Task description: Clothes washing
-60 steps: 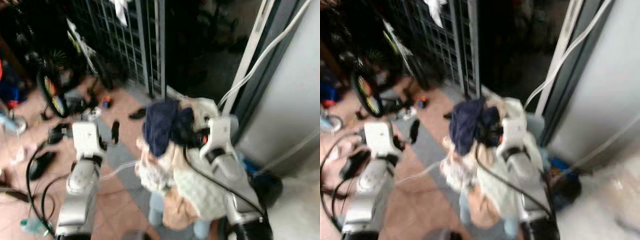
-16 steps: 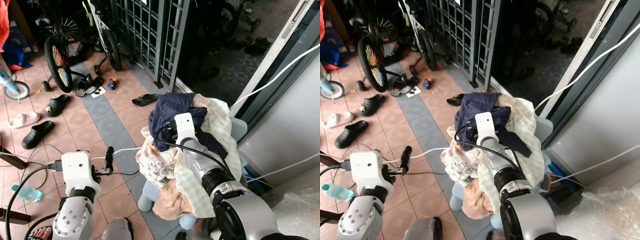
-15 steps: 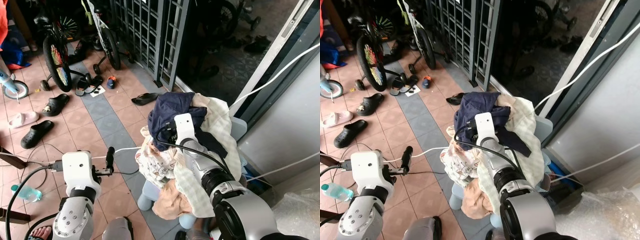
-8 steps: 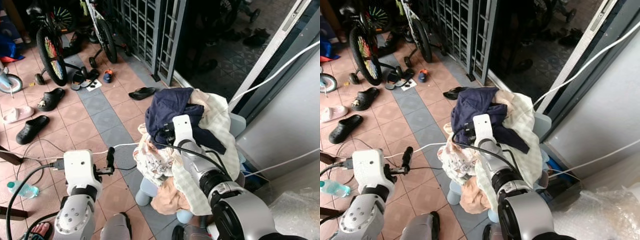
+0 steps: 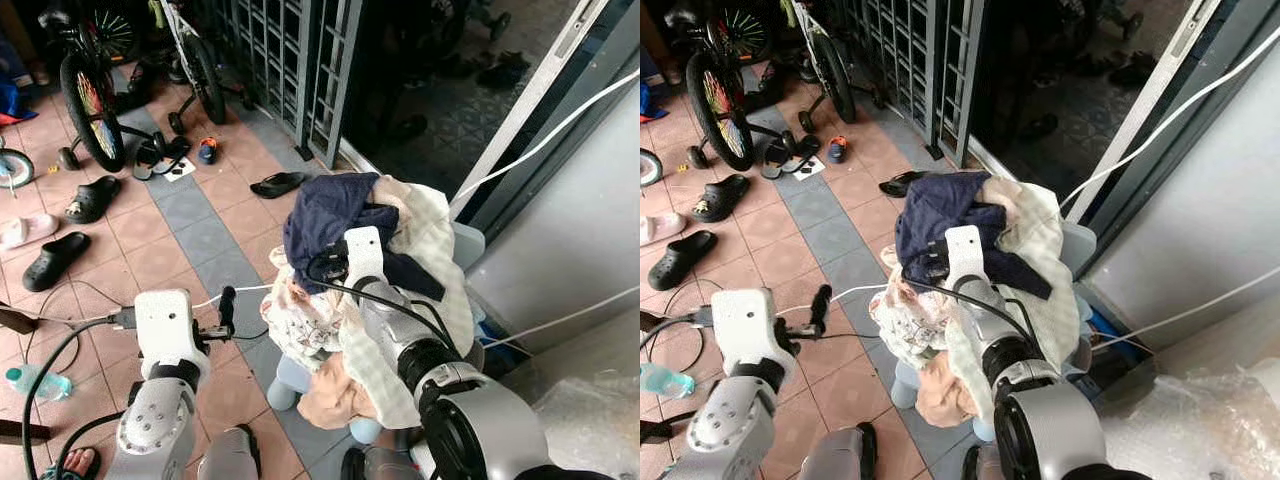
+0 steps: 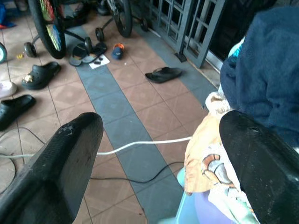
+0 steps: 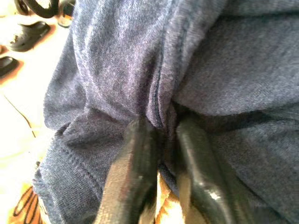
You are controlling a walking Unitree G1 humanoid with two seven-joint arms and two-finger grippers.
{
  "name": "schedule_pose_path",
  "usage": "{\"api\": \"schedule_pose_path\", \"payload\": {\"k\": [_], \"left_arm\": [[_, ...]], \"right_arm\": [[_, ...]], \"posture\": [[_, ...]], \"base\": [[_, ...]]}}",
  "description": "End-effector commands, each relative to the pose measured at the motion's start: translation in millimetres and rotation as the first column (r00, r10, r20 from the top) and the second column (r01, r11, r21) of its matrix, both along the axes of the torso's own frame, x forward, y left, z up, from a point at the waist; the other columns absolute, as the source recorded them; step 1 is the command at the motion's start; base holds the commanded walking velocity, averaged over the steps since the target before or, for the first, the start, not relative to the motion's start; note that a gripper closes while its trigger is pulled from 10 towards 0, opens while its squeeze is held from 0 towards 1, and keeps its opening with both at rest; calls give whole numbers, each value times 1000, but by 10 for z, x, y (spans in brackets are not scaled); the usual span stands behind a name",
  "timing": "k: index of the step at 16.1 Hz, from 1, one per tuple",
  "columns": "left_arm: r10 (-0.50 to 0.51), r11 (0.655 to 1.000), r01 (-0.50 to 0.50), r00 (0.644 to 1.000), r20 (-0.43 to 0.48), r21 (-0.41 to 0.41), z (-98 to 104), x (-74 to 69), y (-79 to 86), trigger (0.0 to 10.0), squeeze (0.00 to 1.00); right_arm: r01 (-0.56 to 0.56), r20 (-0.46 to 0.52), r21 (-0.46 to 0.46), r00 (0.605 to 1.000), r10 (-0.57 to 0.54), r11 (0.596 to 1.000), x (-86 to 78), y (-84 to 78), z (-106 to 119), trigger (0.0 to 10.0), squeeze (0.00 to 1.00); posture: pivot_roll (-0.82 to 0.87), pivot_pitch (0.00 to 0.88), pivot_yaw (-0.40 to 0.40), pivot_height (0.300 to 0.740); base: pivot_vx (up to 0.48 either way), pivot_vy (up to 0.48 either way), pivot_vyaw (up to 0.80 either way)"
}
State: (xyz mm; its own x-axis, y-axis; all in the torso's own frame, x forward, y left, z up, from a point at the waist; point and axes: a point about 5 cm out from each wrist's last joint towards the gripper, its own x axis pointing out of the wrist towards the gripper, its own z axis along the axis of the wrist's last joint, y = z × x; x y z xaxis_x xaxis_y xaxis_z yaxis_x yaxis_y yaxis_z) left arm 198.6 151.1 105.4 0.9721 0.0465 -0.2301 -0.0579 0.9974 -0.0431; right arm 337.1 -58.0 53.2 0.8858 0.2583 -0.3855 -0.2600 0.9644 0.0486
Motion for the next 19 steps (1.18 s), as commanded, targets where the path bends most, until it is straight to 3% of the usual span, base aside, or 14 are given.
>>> {"api": "schedule_pose_path", "payload": {"k": [1, 2, 5, 6, 8, 10, 11, 12, 14, 15, 16, 17, 18, 19], "left_arm": [[-4, 1000, 4, 1000, -4, -4, -18, 23, -13, 10000, 0], [-28, 999, 27, 999, 26, 31, 20, 108, -24, 10000, 0], [-78, 996, 76, 996, 51, 55, 23, 209, -100, 10000, 0], [-111, 992, 106, 992, 64, 69, 25, 267, -131, 10000, 0], [-139, 989, 134, 988, 63, 68, 6, 367, -142, 10000, 0], [-161, 985, 156, 985, 66, 76, 3, 415, -164, 10000, 0], [-180, 980, 172, 980, 80, 96, 30, 474, -180, 10000, 0], [-207, 973, 196, 975, 83, 125, 47, 507, -193, 10000, 0], [-263, 954, 242, 959, 104, 178, 91, 539, -208, 10000, 0], [-315, 934, 290, 944, 96, 210, 80, 524, -241, 10000, 0], [-330, 926, 305, 940, 87, 222, 66, 516, -246, 10000, 0], [-330, 926, 306, 940, 81, 222, 56, 516, -236, 10000, 0], [-326, 927, 303, 942, 78, 219, 47, 515, -215, 10000, 0], [-324, 928, 302, 943, 71, 218, 30, 513, -200, 10000, 0]], "right_arm": [[-9, 8, 37, 1000, 8, 999, 10, 50, 31, 0, 0], [-52, 125, -19, 991, 54, 998, 67, 29, 157, 0, 0], [-39, 271, -30, 961, 46, 999, 75, -185, 273, 0, 0], [-26, 385, -21, 922, 32, 999, -16, -375, 381, 0, 0], [36, 461, -12, 887, -26, 999, -212, -618, 463, 0, 0], [77, 482, -15, 874, -61, 997, -328, -745, 489, 0, 0], [125, 492, -38, 866, -90, 991, -496, -896, 519, 0, 0], [142, 482, -52, 870, -100, 989, -565, -948, 517, 0, 0], [102, 441, -61, 895, -65, 993, -621, -892, 503, 0, 0], [-19, 306, -91, 951, 46, 996, -689, -796, 351, 0, 0], [-98, 206, -113, 971, 120, 989, -745, -749, 246, 0, 0], [-246, 77, -149, 963, 259, 958, -853, -696, 145, 0, 0], [-331, -2, -272, 939, 344, 903, -949, -757, 90, 0, 0], [-384, -57, -320, 920, 387, 866, -1030, -805, 46, 0, 0]], "posture": [[176, 106, -79, 740], [153, 77, -73, 740], [110, 25, -49, 740], [88, 0, -29, 740], [46, 0, 5, 740], [32, 0, 21, 740], [21, 0, 42, 740], [17, 0, 54, 740], [-6, 12, 80, 740], [4, 12, 91, 740], [5, 11, 96, 740], [11, 1, 94, 740], [15, 0, 86, 740], [16, 0, 83, 740]], "base": [[0, 0, 0], [0, 0, 0], [0, 0, 0], [0, 0, 0], [0, 0, 0], [0, 0, 0], [0, 0, 0], [0, 0, 0], [0, 0, 0], [0, 0, 0], [0, 0, 0], [0, 0, 0], [0, 0, 0], [0, 0, 0]]}}
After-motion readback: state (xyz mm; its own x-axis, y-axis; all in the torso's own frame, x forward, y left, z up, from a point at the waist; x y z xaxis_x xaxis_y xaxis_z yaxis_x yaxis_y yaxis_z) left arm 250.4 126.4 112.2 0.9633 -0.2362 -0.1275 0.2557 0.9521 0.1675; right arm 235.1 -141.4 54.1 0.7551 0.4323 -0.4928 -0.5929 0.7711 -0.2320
